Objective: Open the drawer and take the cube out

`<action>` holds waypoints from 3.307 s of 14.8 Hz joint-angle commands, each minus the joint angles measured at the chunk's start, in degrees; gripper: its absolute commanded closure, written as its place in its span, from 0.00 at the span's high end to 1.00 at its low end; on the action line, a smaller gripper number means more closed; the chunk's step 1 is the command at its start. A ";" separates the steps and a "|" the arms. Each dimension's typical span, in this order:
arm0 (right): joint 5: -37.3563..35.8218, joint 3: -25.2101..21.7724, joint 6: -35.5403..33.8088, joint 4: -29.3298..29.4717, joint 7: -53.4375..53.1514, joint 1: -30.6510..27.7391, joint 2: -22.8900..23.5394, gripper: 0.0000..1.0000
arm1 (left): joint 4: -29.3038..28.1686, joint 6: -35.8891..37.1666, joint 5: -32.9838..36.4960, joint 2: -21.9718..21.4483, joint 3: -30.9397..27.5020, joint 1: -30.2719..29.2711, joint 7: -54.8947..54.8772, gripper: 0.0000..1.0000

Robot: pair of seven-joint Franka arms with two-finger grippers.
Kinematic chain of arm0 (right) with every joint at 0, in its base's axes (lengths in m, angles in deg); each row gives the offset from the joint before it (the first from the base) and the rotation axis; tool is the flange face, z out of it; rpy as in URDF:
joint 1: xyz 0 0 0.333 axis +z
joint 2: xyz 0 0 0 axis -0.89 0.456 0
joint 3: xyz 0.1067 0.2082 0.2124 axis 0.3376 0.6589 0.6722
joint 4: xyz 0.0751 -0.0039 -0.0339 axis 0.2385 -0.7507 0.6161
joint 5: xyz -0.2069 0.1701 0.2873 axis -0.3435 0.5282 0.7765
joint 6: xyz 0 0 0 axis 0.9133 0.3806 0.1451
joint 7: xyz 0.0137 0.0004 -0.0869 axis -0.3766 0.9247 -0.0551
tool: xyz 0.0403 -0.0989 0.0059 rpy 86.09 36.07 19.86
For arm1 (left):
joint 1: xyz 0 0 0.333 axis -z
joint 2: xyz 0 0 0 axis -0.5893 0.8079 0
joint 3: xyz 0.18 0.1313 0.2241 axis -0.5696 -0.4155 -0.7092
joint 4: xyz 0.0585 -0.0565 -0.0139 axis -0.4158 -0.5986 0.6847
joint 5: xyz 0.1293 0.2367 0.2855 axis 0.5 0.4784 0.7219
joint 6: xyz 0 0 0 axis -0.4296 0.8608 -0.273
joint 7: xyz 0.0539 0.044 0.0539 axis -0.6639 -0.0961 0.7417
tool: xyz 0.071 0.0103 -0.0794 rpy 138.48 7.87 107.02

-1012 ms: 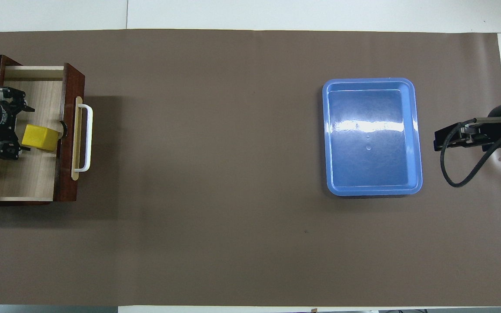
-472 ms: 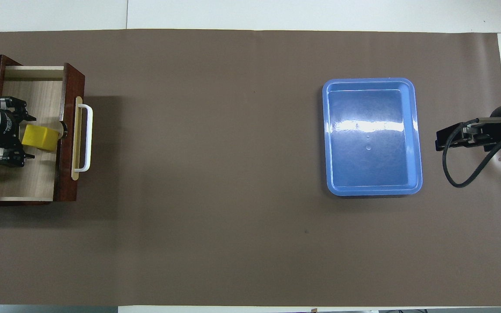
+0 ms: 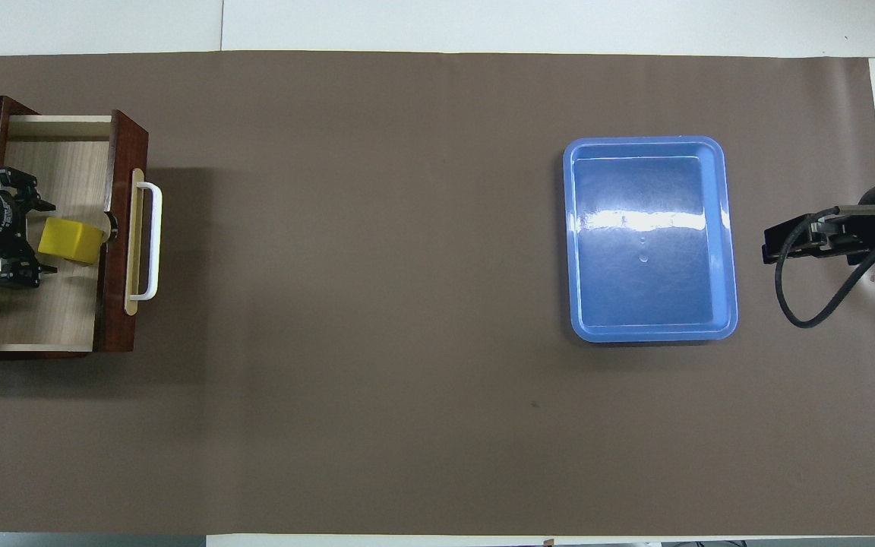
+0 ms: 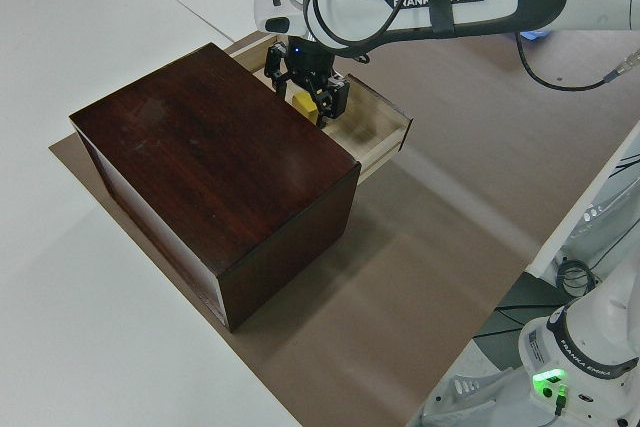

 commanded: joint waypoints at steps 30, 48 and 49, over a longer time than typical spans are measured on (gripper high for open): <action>23.92 1.04 16.49 3.57 -93.47 15.52 13.10 1.00 | 21.86 20.68 -4.20 4.78 0.75 13.93 17.83 0.00; 25.08 1.13 13.23 29.67 -90.60 21.58 33.75 1.00 | 16.39 7.85 -5.87 5.74 0.66 34.25 46.08 0.00; 25.17 1.13 13.93 29.58 -90.59 22.63 33.58 1.00 | 16.48 7.07 -5.87 5.74 0.66 34.33 46.70 0.00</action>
